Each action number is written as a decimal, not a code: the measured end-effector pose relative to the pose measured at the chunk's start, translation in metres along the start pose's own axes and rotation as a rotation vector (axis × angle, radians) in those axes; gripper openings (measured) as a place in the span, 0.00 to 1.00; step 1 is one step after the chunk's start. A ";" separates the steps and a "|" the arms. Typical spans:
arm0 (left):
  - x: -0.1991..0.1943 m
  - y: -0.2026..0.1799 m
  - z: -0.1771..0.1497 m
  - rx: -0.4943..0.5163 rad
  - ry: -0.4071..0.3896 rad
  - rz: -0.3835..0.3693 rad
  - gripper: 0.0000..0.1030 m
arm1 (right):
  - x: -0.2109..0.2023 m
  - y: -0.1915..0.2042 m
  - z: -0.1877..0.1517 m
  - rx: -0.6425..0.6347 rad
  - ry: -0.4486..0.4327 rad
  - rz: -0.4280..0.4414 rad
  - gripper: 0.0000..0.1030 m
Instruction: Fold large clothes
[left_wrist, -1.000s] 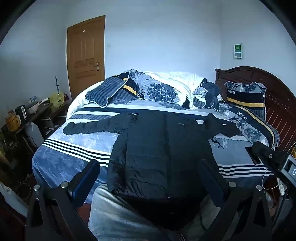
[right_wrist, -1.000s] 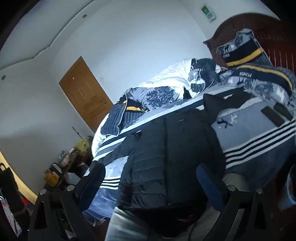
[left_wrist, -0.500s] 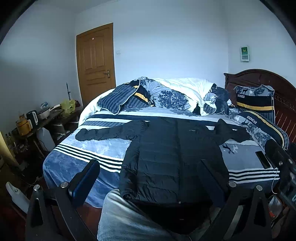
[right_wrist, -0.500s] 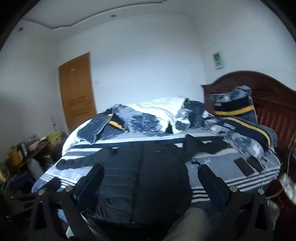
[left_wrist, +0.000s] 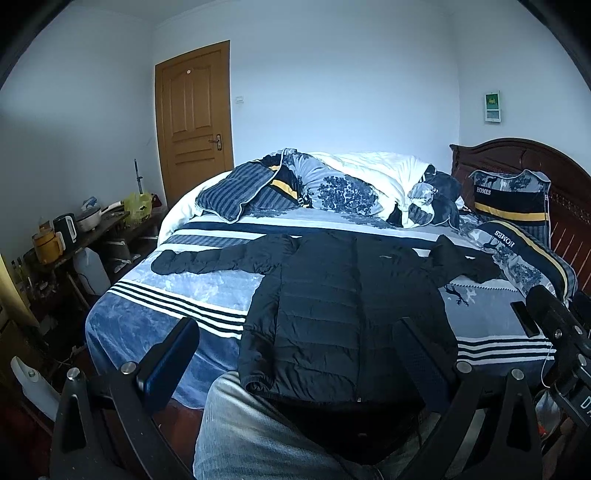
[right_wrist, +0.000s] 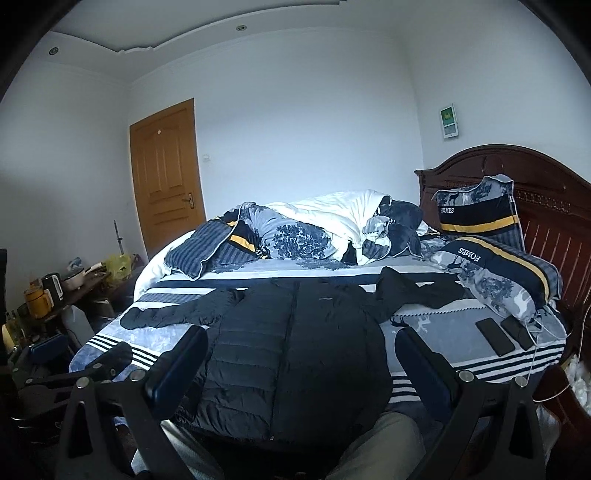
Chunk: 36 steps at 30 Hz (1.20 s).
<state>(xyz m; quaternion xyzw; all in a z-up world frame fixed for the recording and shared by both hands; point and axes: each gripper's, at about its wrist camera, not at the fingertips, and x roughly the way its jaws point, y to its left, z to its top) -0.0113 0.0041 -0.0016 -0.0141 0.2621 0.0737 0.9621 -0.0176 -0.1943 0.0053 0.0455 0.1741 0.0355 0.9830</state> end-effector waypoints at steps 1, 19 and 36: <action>0.000 0.000 0.000 0.000 0.000 0.001 1.00 | 0.001 0.000 -0.001 -0.001 0.003 0.000 1.00; -0.001 -0.003 -0.001 0.019 0.016 -0.020 1.00 | 0.010 0.003 -0.005 0.002 0.066 -0.015 1.00; 0.024 -0.013 -0.008 0.068 0.167 -0.008 1.00 | 0.030 -0.011 -0.010 0.047 0.194 -0.089 1.00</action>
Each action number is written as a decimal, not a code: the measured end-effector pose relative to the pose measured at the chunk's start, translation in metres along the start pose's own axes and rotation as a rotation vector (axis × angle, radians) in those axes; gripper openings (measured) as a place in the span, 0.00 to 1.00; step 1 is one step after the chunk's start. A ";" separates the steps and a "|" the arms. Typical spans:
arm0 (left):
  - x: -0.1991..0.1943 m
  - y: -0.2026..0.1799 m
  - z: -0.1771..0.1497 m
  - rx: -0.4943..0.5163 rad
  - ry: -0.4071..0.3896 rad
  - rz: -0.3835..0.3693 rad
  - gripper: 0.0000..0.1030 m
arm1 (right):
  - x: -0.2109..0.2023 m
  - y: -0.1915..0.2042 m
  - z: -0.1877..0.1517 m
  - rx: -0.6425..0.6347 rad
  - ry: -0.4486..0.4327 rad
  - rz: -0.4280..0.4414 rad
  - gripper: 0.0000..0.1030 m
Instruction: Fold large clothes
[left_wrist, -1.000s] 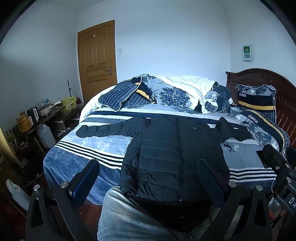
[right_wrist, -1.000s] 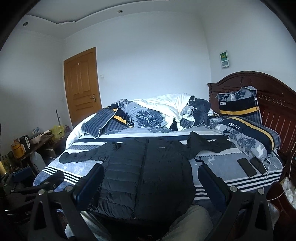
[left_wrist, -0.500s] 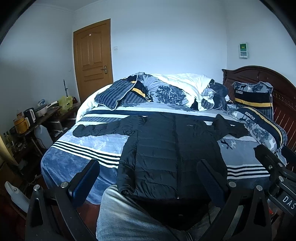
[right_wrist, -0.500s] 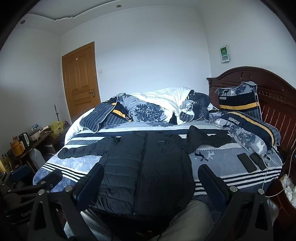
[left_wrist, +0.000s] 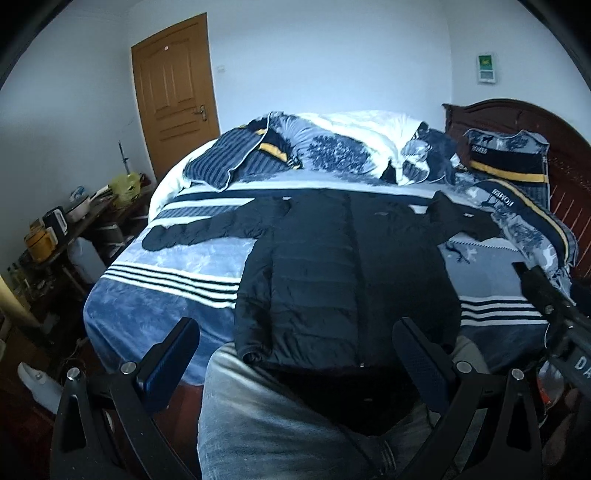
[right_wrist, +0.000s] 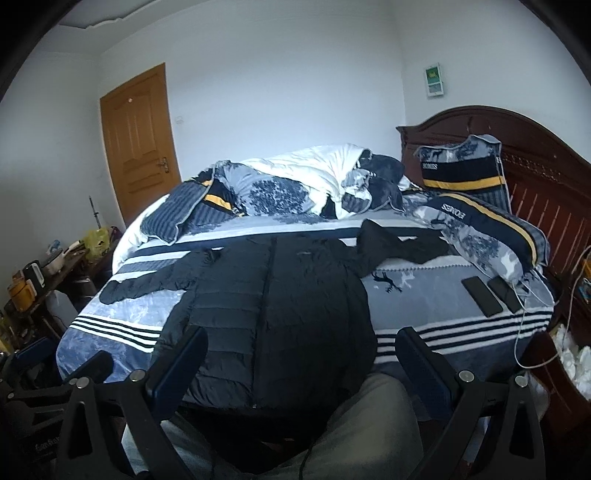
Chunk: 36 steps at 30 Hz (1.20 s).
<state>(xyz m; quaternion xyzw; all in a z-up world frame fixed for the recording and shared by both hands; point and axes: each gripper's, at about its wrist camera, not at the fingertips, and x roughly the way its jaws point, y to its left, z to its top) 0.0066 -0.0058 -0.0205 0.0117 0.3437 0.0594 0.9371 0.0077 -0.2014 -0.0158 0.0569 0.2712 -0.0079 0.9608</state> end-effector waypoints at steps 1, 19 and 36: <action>0.001 0.000 -0.001 -0.002 0.009 0.004 1.00 | 0.001 -0.001 0.000 0.002 0.004 -0.002 1.00; 0.050 -0.024 -0.009 0.076 0.104 -0.070 1.00 | 0.049 -0.025 0.010 -0.025 0.097 -0.040 1.00; 0.111 -0.017 0.006 0.072 0.196 -0.023 1.00 | 0.100 -0.023 0.026 -0.069 0.127 -0.011 1.00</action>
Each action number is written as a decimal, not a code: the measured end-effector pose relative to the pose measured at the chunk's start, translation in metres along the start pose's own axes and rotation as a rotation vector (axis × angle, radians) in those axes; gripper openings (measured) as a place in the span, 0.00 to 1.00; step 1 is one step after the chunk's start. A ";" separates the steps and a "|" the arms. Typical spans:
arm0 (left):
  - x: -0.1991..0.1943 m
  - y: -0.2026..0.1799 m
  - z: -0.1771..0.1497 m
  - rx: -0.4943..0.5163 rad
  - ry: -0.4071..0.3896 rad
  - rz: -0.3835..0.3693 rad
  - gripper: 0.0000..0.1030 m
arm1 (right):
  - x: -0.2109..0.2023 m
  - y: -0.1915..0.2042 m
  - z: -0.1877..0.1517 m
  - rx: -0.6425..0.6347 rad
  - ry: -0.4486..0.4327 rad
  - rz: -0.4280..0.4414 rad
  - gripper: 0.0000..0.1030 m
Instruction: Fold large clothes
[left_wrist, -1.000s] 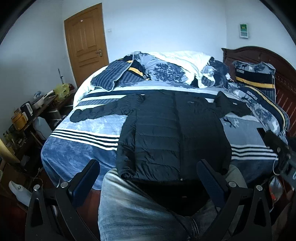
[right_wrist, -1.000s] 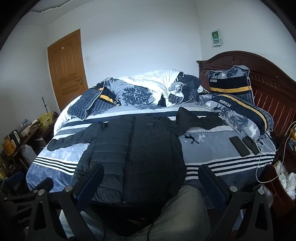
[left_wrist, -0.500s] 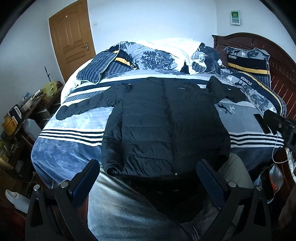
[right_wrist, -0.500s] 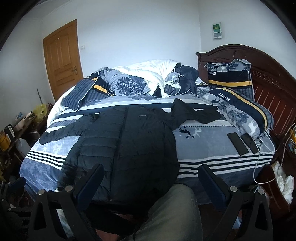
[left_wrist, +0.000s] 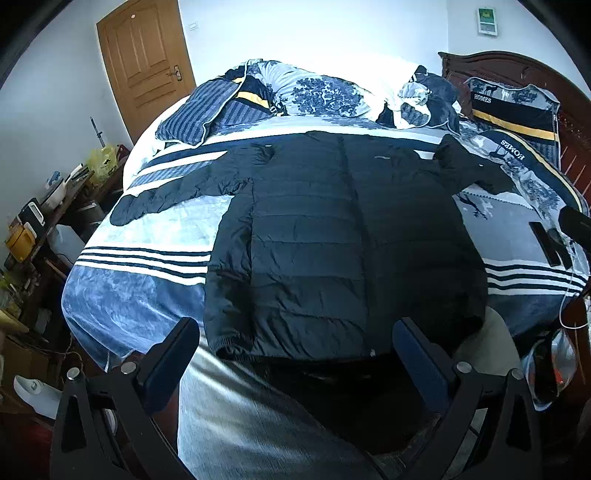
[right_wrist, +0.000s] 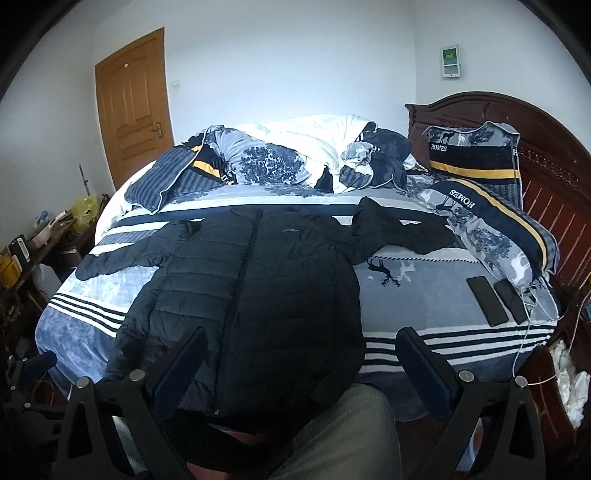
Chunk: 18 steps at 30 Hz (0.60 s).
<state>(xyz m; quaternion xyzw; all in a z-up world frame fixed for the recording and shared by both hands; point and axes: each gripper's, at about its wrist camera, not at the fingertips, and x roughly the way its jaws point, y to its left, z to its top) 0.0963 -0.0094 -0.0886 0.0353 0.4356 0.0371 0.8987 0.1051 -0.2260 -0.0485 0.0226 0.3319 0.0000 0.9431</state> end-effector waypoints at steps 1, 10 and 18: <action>0.004 0.001 0.003 -0.001 0.005 0.002 1.00 | 0.004 -0.001 0.001 0.004 0.002 0.004 1.00; 0.005 0.001 0.036 -0.014 -0.014 -0.023 1.00 | 0.018 -0.009 0.020 0.045 0.022 -0.012 1.00; -0.015 0.003 0.058 -0.024 -0.092 -0.026 1.00 | 0.008 -0.021 0.031 0.067 -0.019 -0.024 1.00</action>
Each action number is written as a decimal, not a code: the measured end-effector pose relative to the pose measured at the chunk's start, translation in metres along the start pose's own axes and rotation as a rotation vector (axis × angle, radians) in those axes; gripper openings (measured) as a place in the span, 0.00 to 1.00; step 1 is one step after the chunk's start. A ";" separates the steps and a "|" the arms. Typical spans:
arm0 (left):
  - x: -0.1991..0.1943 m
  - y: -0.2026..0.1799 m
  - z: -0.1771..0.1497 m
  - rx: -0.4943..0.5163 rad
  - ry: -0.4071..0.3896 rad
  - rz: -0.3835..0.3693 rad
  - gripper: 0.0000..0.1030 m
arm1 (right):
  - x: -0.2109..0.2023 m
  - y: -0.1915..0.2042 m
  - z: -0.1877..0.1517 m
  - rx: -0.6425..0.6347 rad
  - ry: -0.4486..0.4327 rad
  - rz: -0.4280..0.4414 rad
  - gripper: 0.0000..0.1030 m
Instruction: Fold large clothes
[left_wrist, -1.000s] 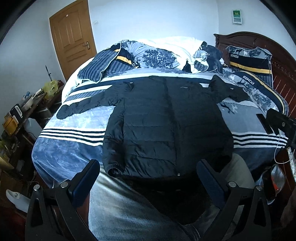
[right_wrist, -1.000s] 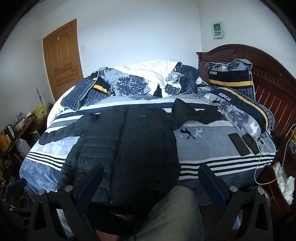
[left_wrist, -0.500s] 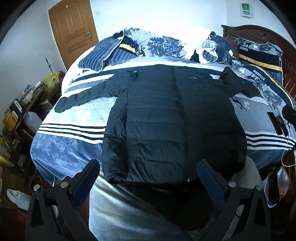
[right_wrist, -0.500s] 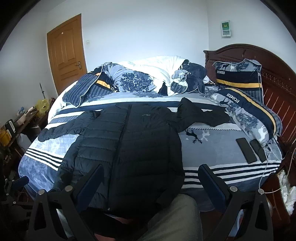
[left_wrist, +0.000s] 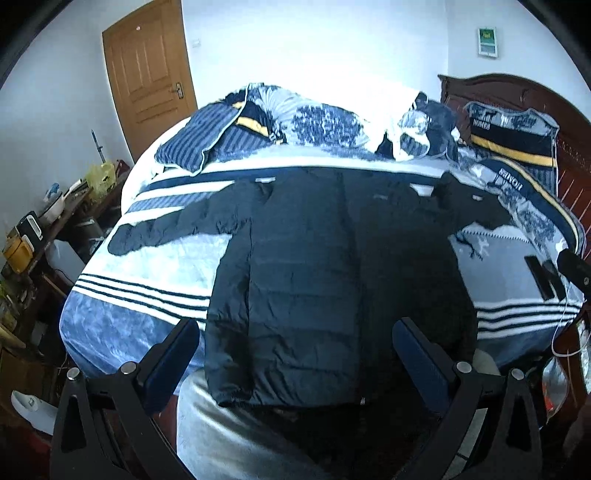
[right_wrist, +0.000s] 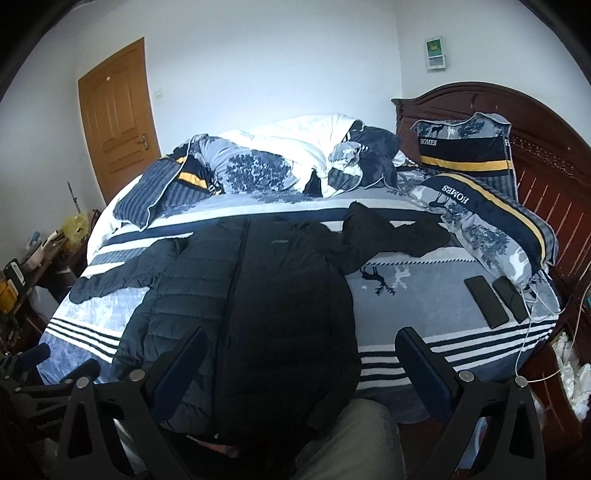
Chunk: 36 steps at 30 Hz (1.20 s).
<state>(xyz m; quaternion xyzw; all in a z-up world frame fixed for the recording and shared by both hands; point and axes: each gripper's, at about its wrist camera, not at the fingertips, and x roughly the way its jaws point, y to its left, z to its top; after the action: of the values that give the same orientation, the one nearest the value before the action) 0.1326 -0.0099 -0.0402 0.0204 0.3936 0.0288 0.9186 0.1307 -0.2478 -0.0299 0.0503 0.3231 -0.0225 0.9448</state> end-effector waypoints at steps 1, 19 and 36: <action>-0.001 0.000 0.006 -0.001 -0.007 0.001 1.00 | -0.001 -0.003 0.003 0.009 -0.006 0.008 1.00; 0.090 -0.026 0.126 0.023 -0.019 -0.059 1.00 | 0.098 -0.104 0.111 0.161 -0.013 0.119 1.00; 0.276 -0.141 0.155 -0.054 0.207 -0.356 1.00 | 0.408 -0.384 0.139 0.694 0.320 0.093 0.90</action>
<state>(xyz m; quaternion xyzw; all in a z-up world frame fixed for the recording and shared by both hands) 0.4404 -0.1338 -0.1411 -0.0772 0.4824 -0.1217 0.8640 0.5089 -0.6486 -0.2015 0.3847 0.4368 -0.0795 0.8092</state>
